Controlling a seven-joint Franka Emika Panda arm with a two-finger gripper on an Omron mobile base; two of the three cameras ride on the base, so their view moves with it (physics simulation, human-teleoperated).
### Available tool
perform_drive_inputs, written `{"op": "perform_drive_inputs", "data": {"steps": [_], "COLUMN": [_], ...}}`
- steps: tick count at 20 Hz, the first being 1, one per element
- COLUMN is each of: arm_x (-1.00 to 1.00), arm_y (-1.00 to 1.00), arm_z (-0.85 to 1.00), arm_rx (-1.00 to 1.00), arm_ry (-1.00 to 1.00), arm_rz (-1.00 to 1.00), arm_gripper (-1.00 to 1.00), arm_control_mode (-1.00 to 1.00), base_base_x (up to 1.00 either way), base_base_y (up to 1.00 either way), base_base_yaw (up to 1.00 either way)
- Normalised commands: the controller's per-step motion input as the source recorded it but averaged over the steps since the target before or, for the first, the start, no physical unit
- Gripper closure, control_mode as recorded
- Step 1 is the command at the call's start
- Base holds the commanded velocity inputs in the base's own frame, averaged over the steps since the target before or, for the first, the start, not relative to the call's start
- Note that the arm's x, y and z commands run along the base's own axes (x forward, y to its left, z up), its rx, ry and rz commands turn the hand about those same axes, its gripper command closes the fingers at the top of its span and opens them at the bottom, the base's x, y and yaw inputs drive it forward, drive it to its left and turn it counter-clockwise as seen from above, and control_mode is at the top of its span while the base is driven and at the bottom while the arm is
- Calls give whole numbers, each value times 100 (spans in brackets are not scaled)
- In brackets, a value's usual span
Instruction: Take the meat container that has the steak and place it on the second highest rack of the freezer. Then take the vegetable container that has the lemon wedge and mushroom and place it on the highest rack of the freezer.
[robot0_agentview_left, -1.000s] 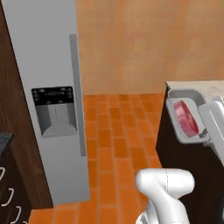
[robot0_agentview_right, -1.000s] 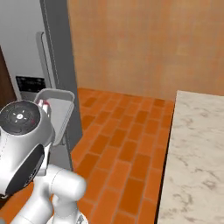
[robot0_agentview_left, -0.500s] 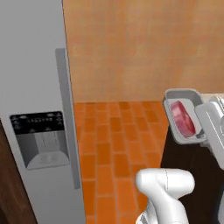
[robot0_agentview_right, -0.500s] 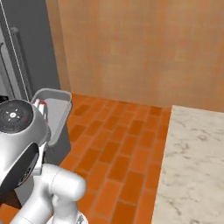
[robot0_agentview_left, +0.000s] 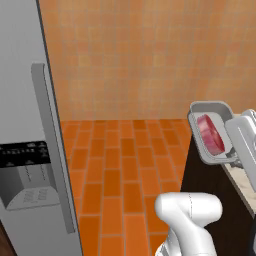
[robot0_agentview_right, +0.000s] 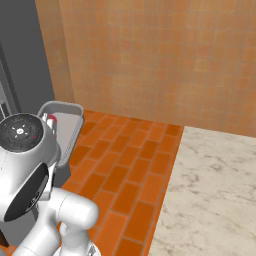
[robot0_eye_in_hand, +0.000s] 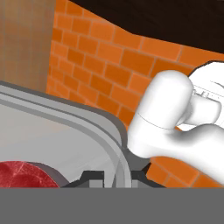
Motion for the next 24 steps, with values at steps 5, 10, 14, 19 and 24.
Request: {"op": "perform_drive_inputs", "data": {"steps": [5,10,14,19,24], "arm_x": [0,0,0,0,0], "arm_y": [0,0,0,0,0], "arm_z": [0,0,0,0,0], "arm_rx": [0,0,0,0,0], "arm_ry": [0,0,0,0,0], "arm_rz": [0,0,0,0,0], "arm_gripper": [100,100,100,100,100], "arm_control_mode": [100,100,100,100,100], "base_base_x": [80,100,100,100,100], "base_base_y": [-49,-7,-51,-36,-19], "base_base_yaw": [11,0,2,4,15]}}
